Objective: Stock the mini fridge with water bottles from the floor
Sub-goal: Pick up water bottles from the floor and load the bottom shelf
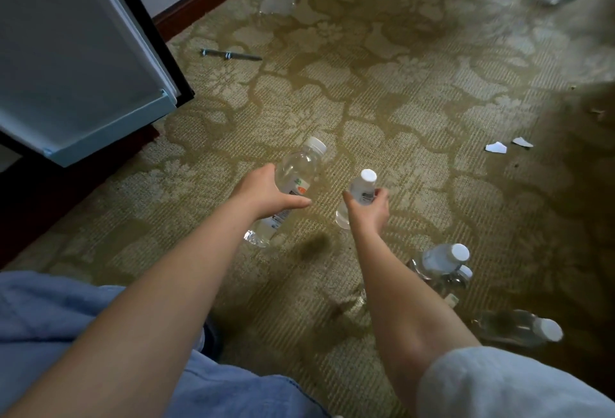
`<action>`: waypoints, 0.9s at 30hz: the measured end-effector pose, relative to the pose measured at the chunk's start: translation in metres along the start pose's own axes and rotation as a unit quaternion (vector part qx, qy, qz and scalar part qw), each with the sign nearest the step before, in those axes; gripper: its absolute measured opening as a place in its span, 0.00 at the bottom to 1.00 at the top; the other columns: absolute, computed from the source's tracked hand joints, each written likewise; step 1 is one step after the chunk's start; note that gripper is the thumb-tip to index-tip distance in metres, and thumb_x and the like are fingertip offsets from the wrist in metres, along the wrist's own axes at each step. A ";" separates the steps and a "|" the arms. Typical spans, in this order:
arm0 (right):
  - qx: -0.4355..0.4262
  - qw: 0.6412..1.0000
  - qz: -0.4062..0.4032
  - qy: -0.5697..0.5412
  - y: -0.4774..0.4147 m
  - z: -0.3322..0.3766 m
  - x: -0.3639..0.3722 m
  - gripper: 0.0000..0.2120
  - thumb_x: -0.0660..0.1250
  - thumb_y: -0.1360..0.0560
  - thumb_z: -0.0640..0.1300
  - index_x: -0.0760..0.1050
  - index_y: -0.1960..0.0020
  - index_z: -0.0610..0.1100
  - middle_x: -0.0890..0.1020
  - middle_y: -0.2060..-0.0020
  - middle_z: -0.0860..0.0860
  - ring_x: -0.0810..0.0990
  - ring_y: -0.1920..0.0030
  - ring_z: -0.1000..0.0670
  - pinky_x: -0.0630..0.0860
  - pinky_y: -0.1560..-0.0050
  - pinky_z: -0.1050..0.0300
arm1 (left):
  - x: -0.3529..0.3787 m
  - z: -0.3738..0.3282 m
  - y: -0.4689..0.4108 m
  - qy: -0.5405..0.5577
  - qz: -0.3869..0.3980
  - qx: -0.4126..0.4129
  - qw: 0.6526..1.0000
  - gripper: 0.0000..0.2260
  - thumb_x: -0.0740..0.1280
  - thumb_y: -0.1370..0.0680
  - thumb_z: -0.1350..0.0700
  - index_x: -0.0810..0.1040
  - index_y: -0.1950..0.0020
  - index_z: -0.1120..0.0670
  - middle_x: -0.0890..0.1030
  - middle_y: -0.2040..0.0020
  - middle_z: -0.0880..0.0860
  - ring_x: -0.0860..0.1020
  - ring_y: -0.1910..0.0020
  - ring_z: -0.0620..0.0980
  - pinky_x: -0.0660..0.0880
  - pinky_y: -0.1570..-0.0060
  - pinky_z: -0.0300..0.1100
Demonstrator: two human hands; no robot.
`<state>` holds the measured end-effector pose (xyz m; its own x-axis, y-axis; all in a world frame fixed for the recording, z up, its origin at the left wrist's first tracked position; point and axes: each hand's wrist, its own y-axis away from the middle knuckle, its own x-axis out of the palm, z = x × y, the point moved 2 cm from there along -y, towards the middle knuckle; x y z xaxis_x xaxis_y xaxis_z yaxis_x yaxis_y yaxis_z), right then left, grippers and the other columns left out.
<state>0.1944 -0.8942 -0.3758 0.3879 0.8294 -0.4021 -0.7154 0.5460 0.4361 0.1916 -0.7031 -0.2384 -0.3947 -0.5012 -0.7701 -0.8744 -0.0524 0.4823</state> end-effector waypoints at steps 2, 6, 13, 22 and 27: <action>-0.033 0.999 0.022 -0.006 0.014 0.014 0.016 0.25 0.76 0.33 0.53 0.69 0.43 0.45 0.78 0.45 0.48 0.78 0.46 0.46 0.71 0.50 0.55 | -0.013 0.006 0.005 0.013 -0.022 -0.006 1.000 0.40 0.75 0.38 0.36 0.69 0.33 0.56 0.75 0.35 0.54 0.74 0.38 0.55 0.74 0.41 0.51; -0.092 0.993 0.071 -0.025 0.050 0.057 0.047 0.23 0.77 0.34 0.55 0.70 0.48 0.48 0.80 0.49 0.50 0.79 0.51 0.49 0.74 0.52 0.55 | -0.049 0.023 0.017 0.045 -0.083 -0.021 0.995 0.40 0.73 0.34 0.37 0.66 0.30 0.57 0.71 0.31 0.55 0.70 0.33 0.56 0.69 0.40 0.48; -0.208 0.960 0.186 -0.020 0.143 0.152 0.105 0.22 0.76 0.33 0.54 0.68 0.48 0.49 0.78 0.53 0.53 0.76 0.54 0.53 0.70 0.56 0.60 | -0.138 0.088 0.053 0.112 -0.210 -0.080 0.968 0.41 0.72 0.38 0.31 0.71 0.34 0.55 0.76 0.36 0.54 0.75 0.39 0.55 0.74 0.42 0.50; -0.317 0.899 0.301 0.021 0.278 0.234 0.194 0.24 0.75 0.34 0.59 0.69 0.48 0.48 0.78 0.55 0.54 0.77 0.55 0.52 0.72 0.57 0.58 | -0.246 0.193 0.128 0.188 -0.356 -0.122 0.907 0.33 0.72 0.34 0.36 0.73 0.37 0.55 0.77 0.43 0.50 0.76 0.44 0.53 0.72 0.52 0.45; -0.349 0.865 0.358 0.033 0.355 0.258 0.244 0.25 0.75 0.33 0.58 0.71 0.47 0.44 0.76 0.58 0.54 0.76 0.58 0.53 0.68 0.64 0.61 | -0.275 0.267 0.174 0.243 -0.435 -0.165 0.851 0.30 0.72 0.32 0.39 0.72 0.37 0.55 0.77 0.40 0.52 0.76 0.42 0.53 0.69 0.53 0.43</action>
<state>0.1854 -0.4675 -0.1115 -0.3181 0.9043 -0.2846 -0.9442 -0.3294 0.0087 0.0724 -0.3440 -0.0542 0.5952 -0.4430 -0.6705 -0.6179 -0.7857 -0.0293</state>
